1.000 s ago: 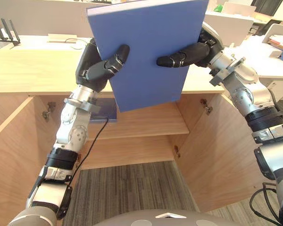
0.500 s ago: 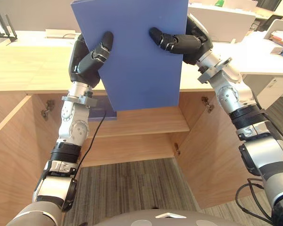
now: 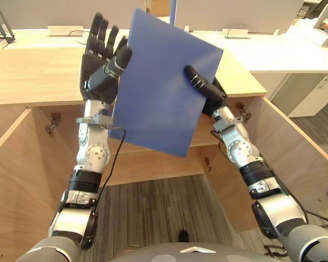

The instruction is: Walk over to the cabinet, pick up the folder, carry it to the office cabinet, place the folder inside the office cabinet, then close the office cabinet door

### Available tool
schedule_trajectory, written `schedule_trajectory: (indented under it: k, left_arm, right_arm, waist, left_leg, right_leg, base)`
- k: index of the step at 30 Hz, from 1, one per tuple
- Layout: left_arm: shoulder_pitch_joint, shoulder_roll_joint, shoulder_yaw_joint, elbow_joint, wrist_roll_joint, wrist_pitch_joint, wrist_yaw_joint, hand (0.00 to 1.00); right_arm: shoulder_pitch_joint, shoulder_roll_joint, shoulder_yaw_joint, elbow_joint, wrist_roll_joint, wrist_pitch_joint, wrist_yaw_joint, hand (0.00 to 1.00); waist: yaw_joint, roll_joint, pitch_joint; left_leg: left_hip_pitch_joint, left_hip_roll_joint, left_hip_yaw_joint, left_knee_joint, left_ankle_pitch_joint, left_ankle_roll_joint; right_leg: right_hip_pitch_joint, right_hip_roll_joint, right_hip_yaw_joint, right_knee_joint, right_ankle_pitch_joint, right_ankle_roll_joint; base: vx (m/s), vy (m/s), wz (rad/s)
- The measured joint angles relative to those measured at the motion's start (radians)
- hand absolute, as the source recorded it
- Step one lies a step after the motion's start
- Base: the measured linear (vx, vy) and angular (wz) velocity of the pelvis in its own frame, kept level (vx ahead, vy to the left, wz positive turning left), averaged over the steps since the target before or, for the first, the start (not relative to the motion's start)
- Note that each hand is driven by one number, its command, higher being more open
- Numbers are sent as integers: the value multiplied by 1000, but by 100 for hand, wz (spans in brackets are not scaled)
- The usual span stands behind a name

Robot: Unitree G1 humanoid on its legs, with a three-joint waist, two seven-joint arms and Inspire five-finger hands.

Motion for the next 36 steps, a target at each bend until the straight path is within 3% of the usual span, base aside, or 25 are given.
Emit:
schedule_trajectory:
  k: [8,11,12,16,19,26,29,33,36]
  left_arm:
    - [401,-28,76,-11,147,119,58,100]
    - [511,-88,171,0,197,142,74,100]
    - [549,-120,261,55,206,142,105,100]
    - [639,-148,437,246,228,147,178,100]
    - [704,-178,481,315,226,161,195,100]
    - [724,-218,482,431,221,183,186,100]
    - [705,-218,491,560,221,190,177,100]
    - [704,-222,491,669,222,212,160,100]
    - [700,-226,497,751,224,229,160,100]
  right_arm:
    - [266,-13,27,-141,-113,53,0,0]
    - [372,-42,-1,-194,-159,85,13,0]
    - [419,-45,-36,-212,-159,88,38,0]
    - [489,-86,-139,-199,-239,89,49,0]
    - [495,-128,-171,-133,-274,92,43,0]
    - [493,-121,-158,-54,-311,114,40,0]
    - [493,-105,-146,32,-366,116,33,0]
    - [493,-52,-155,170,-403,116,-30,0]
    - [492,50,-210,308,-403,116,-118,0]
  waist:
    - [10,3,6]
    - [24,4,7]
    - [25,7,7]
    - [25,11,9]
    - [28,16,9]
    - [33,28,8]
    - [31,28,6]
    - [31,29,5]
    - [34,31,6]
  left_leg:
    - [-1,-1,-2,0,-3,3]
    - [-16,1,-2,2,-8,6]
    - [-23,-1,-2,3,-9,7]
    - [-24,-8,-9,-2,-7,7]
    - [-24,-15,-30,-16,1,11]
    - [-21,-41,-57,-40,23,25]
    - [-16,-49,-60,-49,31,29]
    - [-14,-53,-63,-49,34,31]
    - [-3,-55,-67,-56,39,30]
  right_leg:
    - [0,-1,4,-1,0,1]
    - [-13,-6,9,-5,-3,4]
    - [-21,-6,10,-5,-3,6]
    - [-24,-6,1,-5,-8,12]
    - [-24,-13,-22,-5,-9,15]
    - [-21,-37,-45,-5,-10,18]
    - [-19,-44,-45,-5,-9,20]
    - [-16,-49,-46,-5,-8,23]
    - [-5,-50,-50,-5,-8,23]
  base:
    - [-30,7,0]
    - [-56,8,-1]
    - [-50,4,-2]
    - [-10,3,3]
    - [-2,7,16]
    - [-47,25,16]
    - [-58,7,2]
    - [-53,1,2]
    - [-41,-9,3]
